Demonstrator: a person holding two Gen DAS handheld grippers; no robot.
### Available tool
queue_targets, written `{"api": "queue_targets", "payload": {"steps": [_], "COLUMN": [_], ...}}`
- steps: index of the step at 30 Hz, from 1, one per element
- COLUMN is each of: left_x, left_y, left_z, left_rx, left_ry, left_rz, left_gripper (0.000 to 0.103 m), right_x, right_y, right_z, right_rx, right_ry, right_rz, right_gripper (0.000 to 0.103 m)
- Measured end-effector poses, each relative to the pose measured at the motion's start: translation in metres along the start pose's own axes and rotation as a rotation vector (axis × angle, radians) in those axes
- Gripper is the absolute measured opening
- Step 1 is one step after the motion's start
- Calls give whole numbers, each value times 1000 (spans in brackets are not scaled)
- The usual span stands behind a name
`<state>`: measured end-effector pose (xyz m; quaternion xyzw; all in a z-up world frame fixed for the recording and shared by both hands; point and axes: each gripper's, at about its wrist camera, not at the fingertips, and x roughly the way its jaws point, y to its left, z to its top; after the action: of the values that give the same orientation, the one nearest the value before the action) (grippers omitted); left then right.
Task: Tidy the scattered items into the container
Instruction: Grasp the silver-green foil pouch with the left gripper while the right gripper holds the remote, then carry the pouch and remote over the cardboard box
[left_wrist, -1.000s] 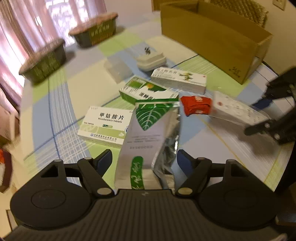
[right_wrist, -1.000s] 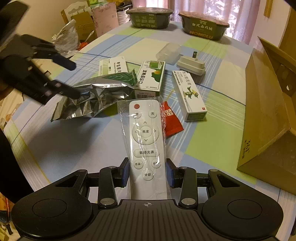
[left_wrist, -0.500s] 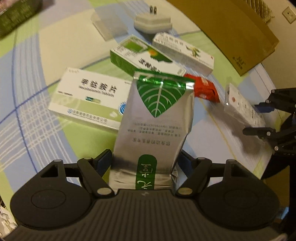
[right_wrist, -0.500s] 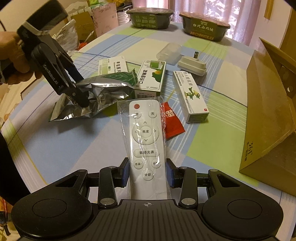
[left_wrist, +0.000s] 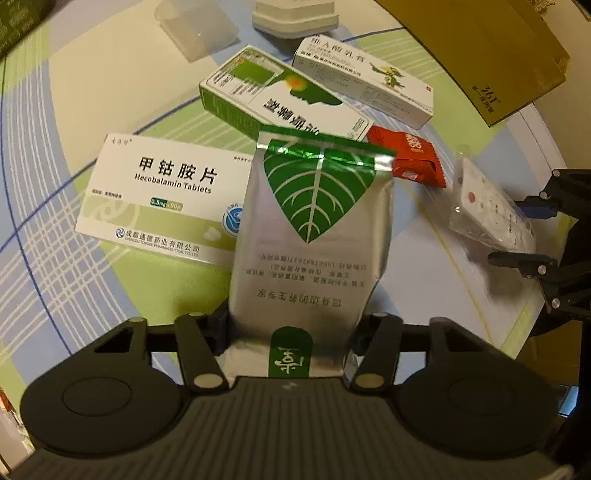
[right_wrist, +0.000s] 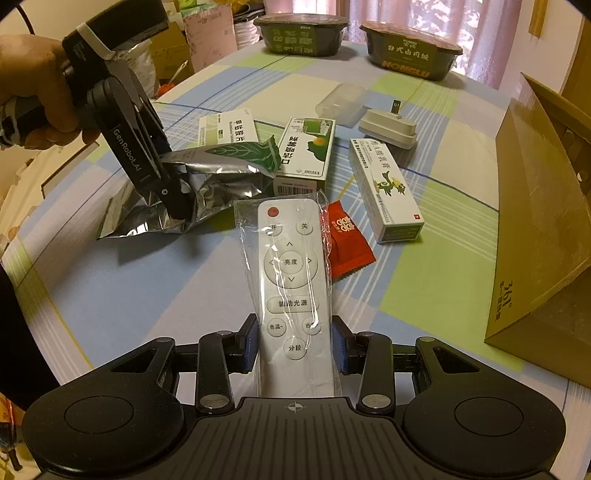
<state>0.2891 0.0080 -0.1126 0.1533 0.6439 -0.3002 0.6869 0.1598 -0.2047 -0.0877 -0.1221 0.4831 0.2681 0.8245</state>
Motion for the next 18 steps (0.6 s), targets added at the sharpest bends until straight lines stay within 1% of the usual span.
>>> {"api": "queue_targets", "payload": {"steps": [3,6,12,18], "left_x": [-5,-11,-26,-44], "left_y": [-8,-14,-23,-42], "left_z": [-4,-11,-23,-32], "left_rx": [30,42,44,70], "left_ry": [-10,-18,-52,-79], "left_rz": [29,40,63,79], "left_gripper": [44,42,42,42], "right_x": [-1,-4,-12,-27], "right_y": [-1,-1,0,1], "right_z": [0,1,2,4], "right_rx": [3,6,17,29], "right_ry": [-3,-8,-19,-41], "right_rz": [-2,-6,-13,-26], "right_gripper": [42,42,42,42]}}
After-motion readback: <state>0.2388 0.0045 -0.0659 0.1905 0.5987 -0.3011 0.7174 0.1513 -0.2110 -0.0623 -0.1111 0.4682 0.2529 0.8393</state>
